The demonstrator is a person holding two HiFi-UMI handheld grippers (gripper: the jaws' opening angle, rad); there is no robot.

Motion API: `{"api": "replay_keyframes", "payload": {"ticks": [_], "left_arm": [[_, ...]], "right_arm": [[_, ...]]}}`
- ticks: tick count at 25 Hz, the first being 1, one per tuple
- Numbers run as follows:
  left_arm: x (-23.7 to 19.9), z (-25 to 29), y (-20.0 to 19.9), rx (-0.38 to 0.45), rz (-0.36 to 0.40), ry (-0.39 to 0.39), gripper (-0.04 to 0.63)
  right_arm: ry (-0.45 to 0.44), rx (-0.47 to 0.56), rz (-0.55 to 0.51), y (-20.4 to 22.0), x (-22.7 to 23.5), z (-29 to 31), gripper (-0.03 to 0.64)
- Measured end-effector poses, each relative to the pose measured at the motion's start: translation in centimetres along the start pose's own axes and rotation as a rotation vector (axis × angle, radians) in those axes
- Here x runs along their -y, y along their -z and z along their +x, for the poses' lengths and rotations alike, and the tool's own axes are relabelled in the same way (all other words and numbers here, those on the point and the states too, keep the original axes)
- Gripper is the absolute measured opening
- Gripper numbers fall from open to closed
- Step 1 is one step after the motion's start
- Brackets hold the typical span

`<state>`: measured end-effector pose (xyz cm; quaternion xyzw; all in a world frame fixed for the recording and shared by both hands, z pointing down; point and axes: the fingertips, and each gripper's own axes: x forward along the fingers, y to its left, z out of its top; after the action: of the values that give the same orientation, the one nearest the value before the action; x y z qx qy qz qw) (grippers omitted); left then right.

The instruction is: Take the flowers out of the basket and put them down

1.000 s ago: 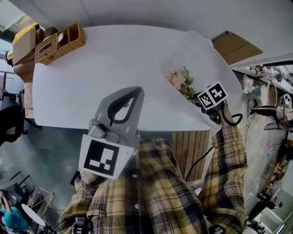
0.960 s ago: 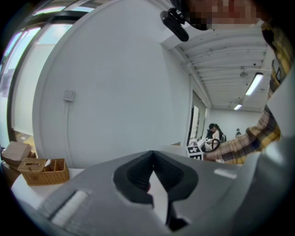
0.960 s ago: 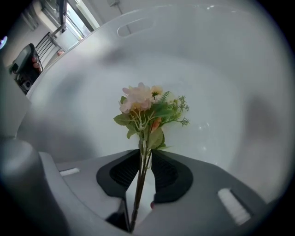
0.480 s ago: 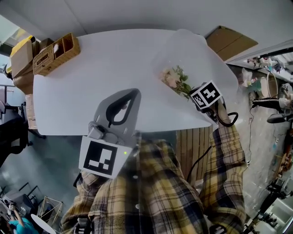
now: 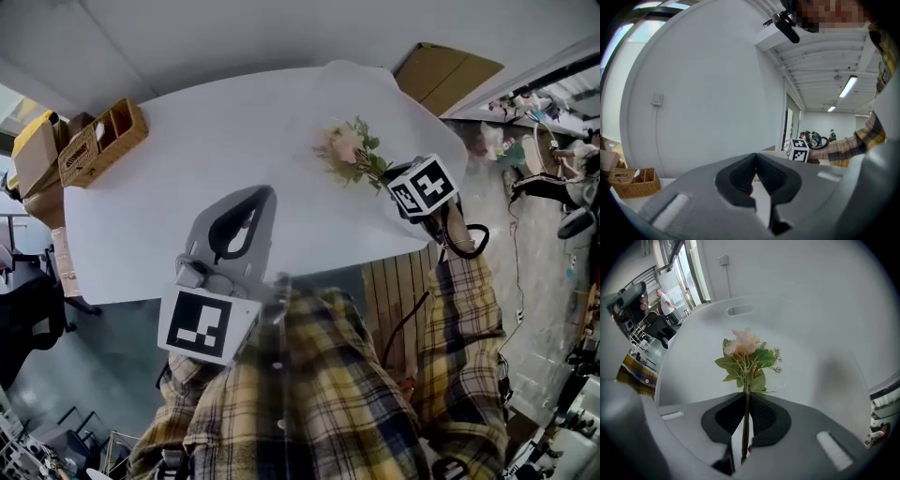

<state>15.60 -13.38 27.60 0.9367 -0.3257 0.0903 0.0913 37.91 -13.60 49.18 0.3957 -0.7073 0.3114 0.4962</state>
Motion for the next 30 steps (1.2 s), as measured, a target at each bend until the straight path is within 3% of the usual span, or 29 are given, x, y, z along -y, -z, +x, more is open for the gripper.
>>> {"api": "replay_keyframes", "payload": {"ticks": [9,18,23,30], "left_arm": [[1.0,-0.3,-0.6,0.02,0.021,0.016,0.002],[1.0,-1.8,-1.0,0.048,0.017,-0.022,0.002],[-0.3,-3.5,-0.6,0.052,0.004,-0.079,0.002],[-1.0,-6.0,-0.8,0.063,-0.017,-0.181,0.002]], "right_arm": [[0.046,0.195,-0.025,-3.4,-0.9,-7.2,0.028],[0.082,0.451,-0.131,-8.1,-4.7,-16.3,0.028],[0.055,0.549,-0.208,-11.8,-8.1,-18.7,0.028],[-0.038,0.6,-0.309,-15.3,-12.5,-18.6,0.028]]}}
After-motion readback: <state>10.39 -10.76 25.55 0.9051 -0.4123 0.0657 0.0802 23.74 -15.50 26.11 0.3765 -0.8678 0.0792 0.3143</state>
